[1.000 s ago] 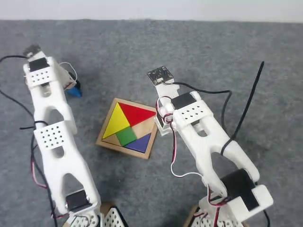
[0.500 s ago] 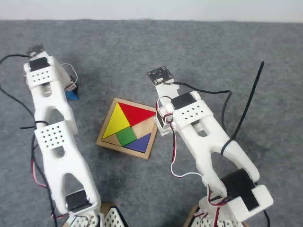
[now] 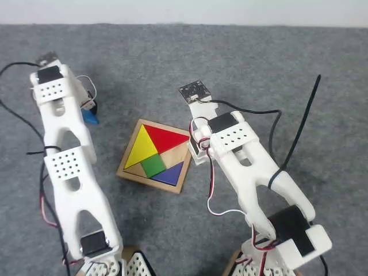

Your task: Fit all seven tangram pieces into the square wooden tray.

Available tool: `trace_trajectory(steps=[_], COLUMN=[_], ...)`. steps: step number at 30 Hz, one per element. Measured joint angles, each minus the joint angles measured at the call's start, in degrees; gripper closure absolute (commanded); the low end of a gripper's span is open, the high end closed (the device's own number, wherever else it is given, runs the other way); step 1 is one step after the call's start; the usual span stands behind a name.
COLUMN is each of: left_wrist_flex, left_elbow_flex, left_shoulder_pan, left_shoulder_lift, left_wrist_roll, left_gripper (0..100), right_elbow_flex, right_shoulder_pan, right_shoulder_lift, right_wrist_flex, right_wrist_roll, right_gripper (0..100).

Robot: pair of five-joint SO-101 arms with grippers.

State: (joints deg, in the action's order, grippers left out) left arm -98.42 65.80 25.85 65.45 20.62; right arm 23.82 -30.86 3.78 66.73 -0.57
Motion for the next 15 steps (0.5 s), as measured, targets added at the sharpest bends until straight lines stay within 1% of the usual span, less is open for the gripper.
trace_trajectory(steps=[3, 6, 10, 15], left_wrist_flex=[0.0, 0.0, 0.0, 0.0], left_elbow_flex=[-0.88, -4.13, -9.23, -9.67], left_shoulder_pan=[0.0, 0.0, -0.62, -1.23], left_shoulder_lift=[0.0, -1.23, -4.75, -5.1], left_wrist_roll=[0.26, 0.0, -2.37, -3.43], left_gripper=[90, 89, 89, 90], right_elbow_flex=[0.0, 0.0, 0.0, 0.0], right_shoulder_pan=[0.0, 0.0, 0.0, 0.0], right_shoulder_lift=[0.0, 0.0, 0.0, 0.0], right_wrist_flex=[0.0, 0.0, 0.0, 0.0], right_wrist_roll=[0.0, 0.0, 0.0, 0.0], right_gripper=[99.2, 99.2, 99.2, 99.2])
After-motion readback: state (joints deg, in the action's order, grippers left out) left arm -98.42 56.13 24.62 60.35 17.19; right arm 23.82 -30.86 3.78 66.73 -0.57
